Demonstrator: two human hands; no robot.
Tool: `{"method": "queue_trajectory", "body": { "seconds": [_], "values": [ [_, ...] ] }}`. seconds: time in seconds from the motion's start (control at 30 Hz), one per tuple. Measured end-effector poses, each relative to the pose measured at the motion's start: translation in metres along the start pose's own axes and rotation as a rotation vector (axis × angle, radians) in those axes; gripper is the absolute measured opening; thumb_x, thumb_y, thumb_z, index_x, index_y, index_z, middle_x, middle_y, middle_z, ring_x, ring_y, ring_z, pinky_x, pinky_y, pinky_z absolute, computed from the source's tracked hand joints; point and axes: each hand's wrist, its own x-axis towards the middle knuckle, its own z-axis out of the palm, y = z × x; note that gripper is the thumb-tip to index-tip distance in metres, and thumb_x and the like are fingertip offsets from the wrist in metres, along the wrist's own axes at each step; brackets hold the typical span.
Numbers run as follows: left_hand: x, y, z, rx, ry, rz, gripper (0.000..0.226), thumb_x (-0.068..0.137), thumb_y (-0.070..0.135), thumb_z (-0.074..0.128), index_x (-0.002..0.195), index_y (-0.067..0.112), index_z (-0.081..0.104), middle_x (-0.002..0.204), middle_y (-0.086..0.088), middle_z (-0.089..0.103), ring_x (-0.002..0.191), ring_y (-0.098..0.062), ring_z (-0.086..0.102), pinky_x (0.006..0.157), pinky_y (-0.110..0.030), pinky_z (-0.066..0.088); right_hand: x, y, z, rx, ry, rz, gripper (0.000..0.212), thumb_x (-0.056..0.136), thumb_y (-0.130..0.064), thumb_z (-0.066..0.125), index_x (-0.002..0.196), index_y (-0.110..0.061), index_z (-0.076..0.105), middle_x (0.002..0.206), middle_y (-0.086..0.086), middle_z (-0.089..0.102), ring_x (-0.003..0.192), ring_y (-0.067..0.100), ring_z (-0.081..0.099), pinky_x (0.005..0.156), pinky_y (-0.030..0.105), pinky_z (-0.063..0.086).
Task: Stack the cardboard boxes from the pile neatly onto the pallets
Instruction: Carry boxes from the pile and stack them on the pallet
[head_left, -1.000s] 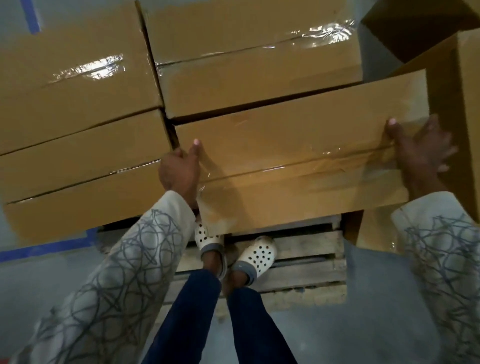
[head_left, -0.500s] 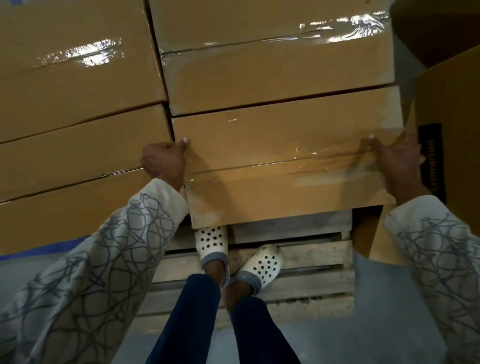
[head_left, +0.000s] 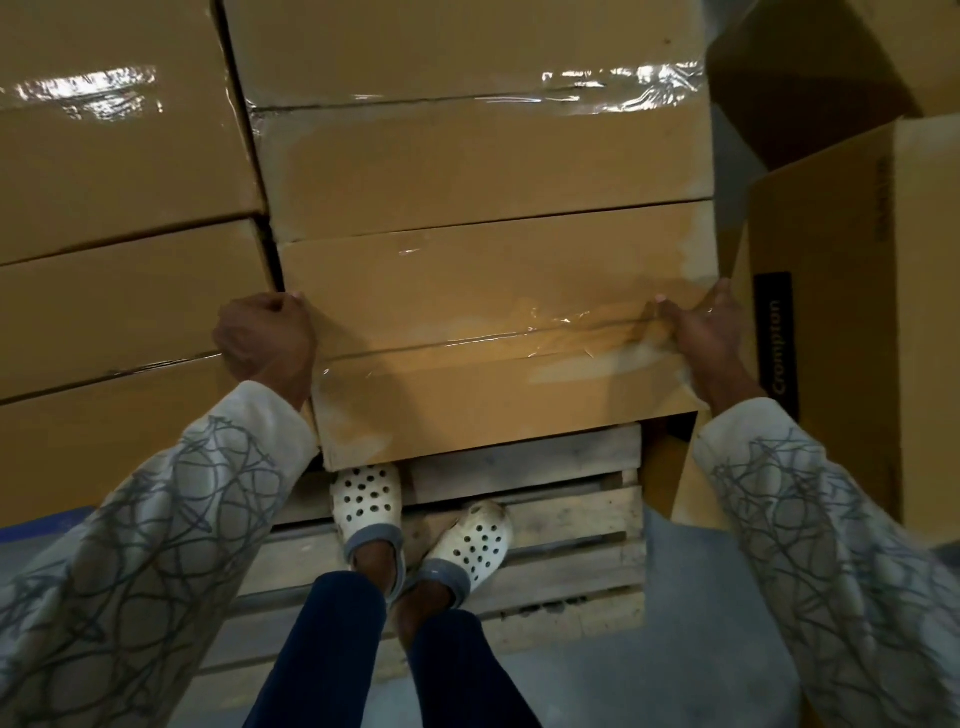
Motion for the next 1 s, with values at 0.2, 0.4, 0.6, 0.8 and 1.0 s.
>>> {"method": "queue_trajectory", "body": {
  "seconds": [0.2,0.4,0.6,0.8,1.0],
  "values": [
    [-0.024,0.012,0.019,0.308,-0.055,-0.004,0.026,0.091,0.014,0.057,0.113,0.003,0.066,0.137,-0.025,0.043,0.130,-0.045,0.036,0.105,-0.045,0.035,-0.067,-0.059,-0.001,-0.127,0.014,0.011,0.120,0.074,-0.066,0.078,0.165,-0.029,0.008,0.170,0.003,0.014,0.155,0.037,0.013,0.125,0.056,0.020],
    [-0.029,-0.007,0.015,0.322,-0.231,0.178,0.073,0.091,0.017,0.059,0.153,-0.007,0.031,0.145,-0.029,0.034,0.130,-0.049,0.034,0.109,-0.046,0.030,-0.086,-0.070,0.004,-0.334,-0.054,-0.088,0.108,0.092,-0.049,0.071,0.165,-0.013,0.001,0.173,0.005,-0.005,0.158,0.034,-0.008,0.128,0.047,0.003],
    [-0.051,-0.042,-0.019,0.278,-0.360,0.323,0.091,0.075,0.041,0.050,0.158,0.007,0.034,0.142,-0.026,0.045,0.129,-0.045,0.037,0.105,-0.044,0.030,-0.195,-0.099,0.082,-0.344,-0.098,-0.518,0.080,0.086,-0.015,0.072,0.154,0.004,0.035,0.162,0.029,0.027,0.152,0.049,0.019,0.124,0.054,0.022],
    [-0.070,-0.091,-0.072,0.244,-0.362,0.214,0.067,0.091,0.025,0.068,0.152,0.011,0.047,0.140,-0.022,0.054,0.128,-0.041,0.039,0.102,-0.047,0.033,-0.339,-0.127,0.185,-0.286,-0.452,-0.764,0.055,0.091,-0.023,0.065,0.142,-0.004,0.055,0.148,0.018,0.050,0.137,0.035,0.042,0.118,0.044,0.035],
    [-0.034,-0.153,-0.136,0.182,-0.233,0.147,0.049,0.095,0.029,0.069,0.141,0.017,0.060,0.131,-0.016,0.063,0.126,-0.038,0.043,0.102,-0.048,0.037,-0.403,-0.149,0.233,-0.349,-0.574,-0.637,0.060,0.095,-0.027,0.066,0.149,-0.009,0.047,0.148,0.012,0.049,0.136,0.031,0.042,0.112,0.041,0.038]
  ]
}}
